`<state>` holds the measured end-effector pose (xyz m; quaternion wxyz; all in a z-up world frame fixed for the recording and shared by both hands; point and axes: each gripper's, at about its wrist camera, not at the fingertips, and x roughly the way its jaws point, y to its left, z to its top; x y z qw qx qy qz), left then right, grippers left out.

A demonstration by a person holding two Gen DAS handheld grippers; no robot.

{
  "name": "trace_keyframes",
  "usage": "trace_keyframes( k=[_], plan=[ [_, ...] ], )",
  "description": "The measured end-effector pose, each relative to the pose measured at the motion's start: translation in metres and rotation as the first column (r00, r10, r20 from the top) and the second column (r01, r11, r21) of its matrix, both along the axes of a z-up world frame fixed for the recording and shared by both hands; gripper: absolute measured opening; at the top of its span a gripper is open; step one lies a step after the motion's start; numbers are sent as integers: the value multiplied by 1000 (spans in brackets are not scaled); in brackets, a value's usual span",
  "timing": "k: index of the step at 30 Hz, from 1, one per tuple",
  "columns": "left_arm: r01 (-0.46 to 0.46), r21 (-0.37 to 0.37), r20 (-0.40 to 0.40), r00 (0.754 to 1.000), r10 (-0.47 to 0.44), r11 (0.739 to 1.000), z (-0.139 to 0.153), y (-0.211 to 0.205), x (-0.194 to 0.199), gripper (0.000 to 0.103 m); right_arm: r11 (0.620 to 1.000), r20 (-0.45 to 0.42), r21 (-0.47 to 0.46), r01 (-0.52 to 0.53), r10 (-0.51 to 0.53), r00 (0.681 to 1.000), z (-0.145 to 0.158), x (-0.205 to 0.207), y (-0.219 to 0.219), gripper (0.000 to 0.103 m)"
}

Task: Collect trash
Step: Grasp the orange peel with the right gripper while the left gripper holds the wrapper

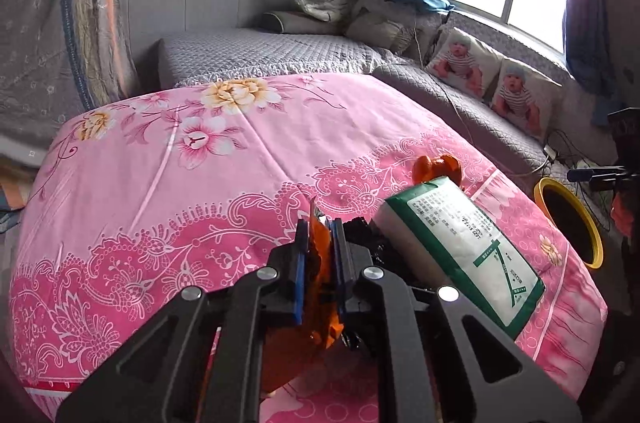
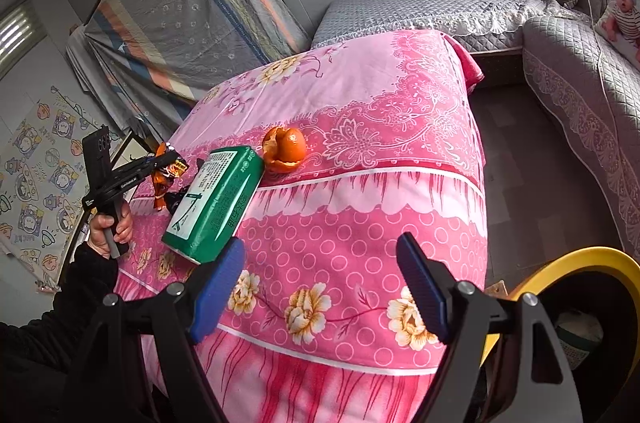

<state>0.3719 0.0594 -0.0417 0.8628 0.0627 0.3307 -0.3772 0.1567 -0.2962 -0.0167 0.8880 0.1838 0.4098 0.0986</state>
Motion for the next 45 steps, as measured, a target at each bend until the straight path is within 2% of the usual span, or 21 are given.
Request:
trace_keyframes(
  k=[4, 8, 11, 14, 18, 23, 27, 31, 33, 35, 39, 45],
  plan=[
    [-50, -41, 37, 998, 52, 998, 18, 16, -11, 10, 998, -11, 18, -56, 57, 998, 3, 9, 19, 75],
    [-117, -75, 72, 990, 123, 990, 33, 30, -26, 10, 990, -56, 74, -119, 123, 991, 4, 34, 41, 75],
    [-157, -110, 86, 982, 167, 981, 41, 41, -37, 10, 985, -61, -63, -163, 159, 985, 6, 61, 63, 75],
    [-185, -140, 87, 976, 198, 973, 47, 52, -48, 10, 955, -41, -214, -208, 204, 978, 6, 91, 74, 74],
    [-207, -162, 93, 970, 223, 965, 50, 63, -65, 10, 920, -56, -307, -245, 239, 969, -4, 133, 79, 64],
    [-234, -180, 87, 964, 252, 955, 50, 73, -74, 10, 900, -108, -317, -299, 279, 954, -28, 173, 88, 55],
    [-255, -198, 75, 959, 274, 946, 49, 77, -79, 10, 914, -142, -268, -305, 275, 951, -44, 195, 90, 53],
    [-258, -193, 81, 957, 278, 946, 48, 75, -88, 10, 903, -177, -309, -297, 252, 951, -57, 206, 98, 44],
    [-260, -190, 85, 956, 280, 947, 49, 74, -91, 10, 917, -202, -269, -293, 244, 949, -65, 212, 97, 41],
    [-260, -191, 83, 957, 280, 946, 49, 74, -93, 10, 925, -221, -242, -294, 243, 945, -70, 214, 98, 36],
    [-267, -193, 88, 954, 287, 944, 52, 74, -97, 10, 924, -229, -251, -290, 234, 945, -70, 208, 100, 28],
    [-280, -203, 100, 947, 304, 938, 59, 75, -110, 10, 935, -196, -252, -249, 203, 959, -53, 184, 84, 26]
  ],
)
